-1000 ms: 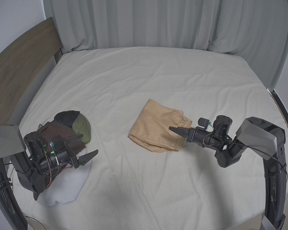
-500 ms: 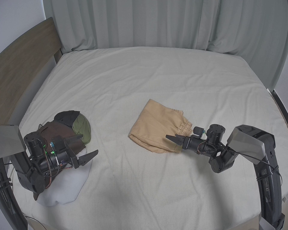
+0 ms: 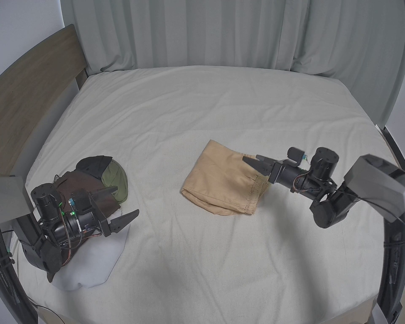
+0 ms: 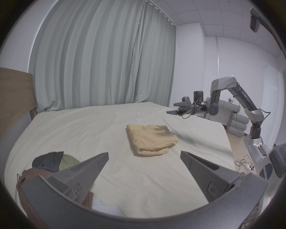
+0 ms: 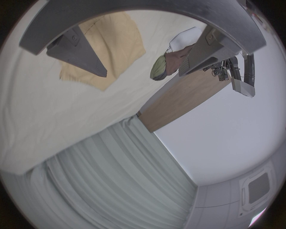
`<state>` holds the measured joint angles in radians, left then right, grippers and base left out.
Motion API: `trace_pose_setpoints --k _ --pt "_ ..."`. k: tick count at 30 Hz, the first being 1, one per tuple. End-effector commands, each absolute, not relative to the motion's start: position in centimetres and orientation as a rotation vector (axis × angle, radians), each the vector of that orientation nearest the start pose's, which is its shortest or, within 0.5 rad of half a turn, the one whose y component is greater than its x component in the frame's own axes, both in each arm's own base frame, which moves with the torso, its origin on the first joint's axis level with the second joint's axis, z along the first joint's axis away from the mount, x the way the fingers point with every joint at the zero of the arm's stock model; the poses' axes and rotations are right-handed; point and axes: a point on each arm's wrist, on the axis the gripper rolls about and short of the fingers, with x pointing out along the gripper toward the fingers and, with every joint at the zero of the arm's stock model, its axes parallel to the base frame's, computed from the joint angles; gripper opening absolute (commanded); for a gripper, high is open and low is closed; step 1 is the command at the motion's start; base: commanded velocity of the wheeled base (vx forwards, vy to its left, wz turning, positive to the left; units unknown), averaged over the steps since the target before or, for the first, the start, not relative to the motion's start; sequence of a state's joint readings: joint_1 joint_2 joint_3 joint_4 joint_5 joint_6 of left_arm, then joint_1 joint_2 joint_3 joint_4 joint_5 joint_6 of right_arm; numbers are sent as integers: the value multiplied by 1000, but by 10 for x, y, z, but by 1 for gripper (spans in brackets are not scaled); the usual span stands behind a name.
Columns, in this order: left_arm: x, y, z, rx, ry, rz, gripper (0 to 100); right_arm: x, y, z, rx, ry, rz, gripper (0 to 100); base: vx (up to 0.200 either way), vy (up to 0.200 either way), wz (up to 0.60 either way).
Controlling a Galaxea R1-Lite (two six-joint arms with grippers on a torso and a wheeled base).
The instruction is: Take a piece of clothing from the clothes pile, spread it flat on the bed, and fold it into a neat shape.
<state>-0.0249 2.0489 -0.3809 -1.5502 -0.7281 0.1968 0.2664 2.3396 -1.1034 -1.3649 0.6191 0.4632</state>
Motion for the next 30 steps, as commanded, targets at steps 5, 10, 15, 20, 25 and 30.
trace_pose_setpoints --k 5,10,15,20,25,30 --pt "264 -41 111 178 -74 -853 100 324 100 181 179 -211 779 100 0 0 0" --pt "224 -63 132 190 -152 -1058 100 261 69 202 114 -265 718 100 0 0 0" --pt "192 -65 160 215 -276 -1090 100 211 44 217 50 -361 648 100 0 0 0" --pt "163 -63 175 212 -344 -1094 100 143 31 231 20 -479 634 100 0 0 0" --pt "138 -54 174 190 -344 -1016 100 90 18 227 7 -493 585 100 0 0 0" --pt "108 -44 183 136 -409 -906 100 41 15 204 23 -446 631 100 0 0 0"
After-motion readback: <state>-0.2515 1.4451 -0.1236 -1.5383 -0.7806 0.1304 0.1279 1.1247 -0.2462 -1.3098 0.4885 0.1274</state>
